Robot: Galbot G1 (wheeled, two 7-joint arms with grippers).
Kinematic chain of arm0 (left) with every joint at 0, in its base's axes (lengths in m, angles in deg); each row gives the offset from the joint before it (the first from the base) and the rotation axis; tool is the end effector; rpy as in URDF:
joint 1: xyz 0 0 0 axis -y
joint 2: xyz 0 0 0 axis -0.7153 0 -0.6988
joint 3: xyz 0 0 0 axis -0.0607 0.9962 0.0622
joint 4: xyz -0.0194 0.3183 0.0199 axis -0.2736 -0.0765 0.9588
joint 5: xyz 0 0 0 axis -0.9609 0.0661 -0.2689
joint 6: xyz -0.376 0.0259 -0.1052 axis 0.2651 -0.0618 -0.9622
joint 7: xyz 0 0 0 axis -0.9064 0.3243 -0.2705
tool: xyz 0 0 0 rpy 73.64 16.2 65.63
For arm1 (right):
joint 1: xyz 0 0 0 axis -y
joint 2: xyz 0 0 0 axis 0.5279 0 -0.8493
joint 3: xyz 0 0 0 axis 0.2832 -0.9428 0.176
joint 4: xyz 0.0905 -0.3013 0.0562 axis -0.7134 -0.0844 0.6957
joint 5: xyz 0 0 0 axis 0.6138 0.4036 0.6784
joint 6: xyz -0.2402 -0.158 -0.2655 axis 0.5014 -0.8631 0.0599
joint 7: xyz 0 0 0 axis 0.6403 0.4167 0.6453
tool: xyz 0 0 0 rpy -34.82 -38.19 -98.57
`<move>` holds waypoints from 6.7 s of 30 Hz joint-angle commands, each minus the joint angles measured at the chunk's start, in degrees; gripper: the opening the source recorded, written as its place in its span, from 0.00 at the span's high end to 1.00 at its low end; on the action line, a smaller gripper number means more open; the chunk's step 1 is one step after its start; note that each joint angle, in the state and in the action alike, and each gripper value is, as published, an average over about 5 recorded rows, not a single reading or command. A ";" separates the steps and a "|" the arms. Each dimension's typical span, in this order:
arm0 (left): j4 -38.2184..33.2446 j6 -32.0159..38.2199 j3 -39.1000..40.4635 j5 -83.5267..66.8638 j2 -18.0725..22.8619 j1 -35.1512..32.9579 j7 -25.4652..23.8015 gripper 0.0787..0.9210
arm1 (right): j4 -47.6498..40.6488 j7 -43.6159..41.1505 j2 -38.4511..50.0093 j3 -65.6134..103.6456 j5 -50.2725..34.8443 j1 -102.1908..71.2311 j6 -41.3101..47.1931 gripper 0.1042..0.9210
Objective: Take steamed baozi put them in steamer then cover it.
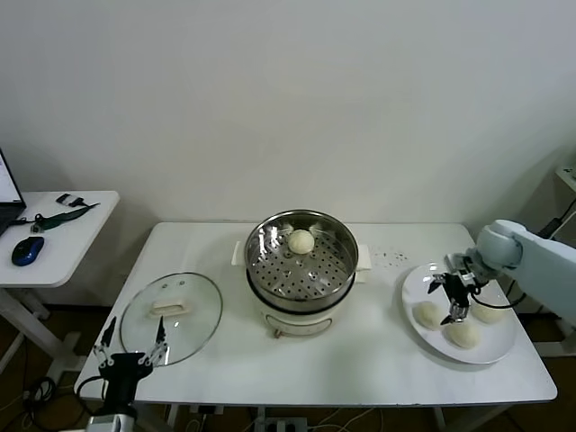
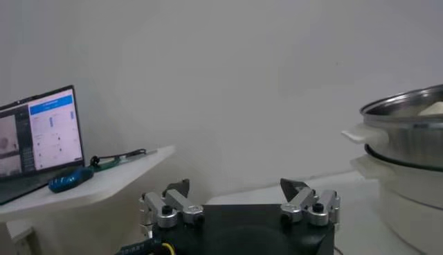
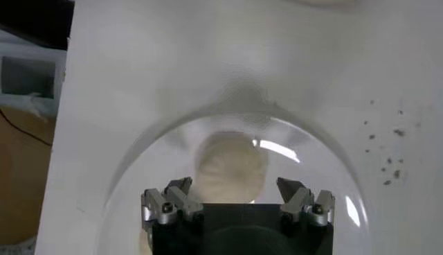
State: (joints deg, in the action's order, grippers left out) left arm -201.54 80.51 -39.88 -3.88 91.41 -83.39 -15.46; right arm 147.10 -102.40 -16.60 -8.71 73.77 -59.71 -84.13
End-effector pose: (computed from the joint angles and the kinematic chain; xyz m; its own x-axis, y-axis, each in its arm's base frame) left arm 0.1798 0.0780 -0.3171 -0.9814 -0.1791 0.0688 -0.1572 0.9564 0.2461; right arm 0.5243 -0.2037 -0.2365 -0.0843 -0.1255 0.9885 -0.9957 -0.0263 -0.0883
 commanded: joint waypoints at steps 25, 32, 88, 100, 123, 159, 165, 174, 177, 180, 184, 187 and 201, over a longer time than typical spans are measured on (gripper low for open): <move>0.46 0.31 0.03 0.81 0.23 -0.23 -0.03 0.12 | -2.53 -0.31 -2.26 3.64 0.31 -3.77 -0.21 0.22; 0.49 0.47 -0.03 0.68 0.25 -0.34 -0.02 0.12 | -1.46 -0.07 -1.01 1.73 -1.81 -0.91 -0.54 0.25; -1.15 1.20 2.40 0.44 -1.37 -0.69 -0.45 0.12 | 3.04 17.98 -42.28 -38.09 -45.28 32.80 18.81 0.26; -0.36 0.98 2.55 0.95 -1.34 0.08 -0.39 0.12 | 3.00 18.45 -40.77 -37.16 -43.09 31.29 18.40 0.24; -1.03 1.17 2.39 1.06 -1.43 -0.64 -0.32 0.12 | 15.45 6.48 -16.88 -36.18 -35.28 47.22 12.66 0.12; -2.07 0.70 1.42 3.60 0.71 -1.74 0.21 0.12 | 8.35 0.06 12.79 8.42 8.38 -10.64 0.04 0.12; -1.83 0.49 1.33 3.98 0.88 -1.52 0.40 0.12 | 7.29 -0.08 10.41 8.29 8.71 -10.52 -0.09 0.12; -1.36 0.16 1.42 4.48 0.92 -1.18 0.52 0.12 | 5.84 -0.44 7.68 7.10 9.51 -9.45 -0.39 0.12; -1.22 0.16 1.46 4.68 0.97 -1.12 0.54 0.12 | 5.62 -0.67 7.10 6.79 9.59 -9.28 -0.47 0.12; -1.15 0.15 1.49 4.81 1.02 -1.08 0.56 0.12 | 5.39 -0.81 6.59 6.56 9.71 -9.04 -0.66 0.13; -1.18 0.18 1.61 5.10 1.09 -1.17 0.52 0.12 | 5.13 -1.20 6.10 5.51 9.86 -7.82 -1.26 0.17; -1.20 0.25 1.71 5.19 1.24 -1.27 0.55 0.12 | 4.87 -1.57 5.92 4.64 9.93 -6.74 -1.89 0.22; -1.23 0.44 2.00 5.64 1.17 -1.94 0.40 0.12 | 3.68 -6.41 2.47 -4.85 13.09 14.33 -18.15 0.26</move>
State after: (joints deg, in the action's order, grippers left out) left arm -202.67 80.94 -38.09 1.36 92.71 -85.20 -14.96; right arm 151.30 -106.20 -11.89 -8.51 84.45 -57.98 -92.59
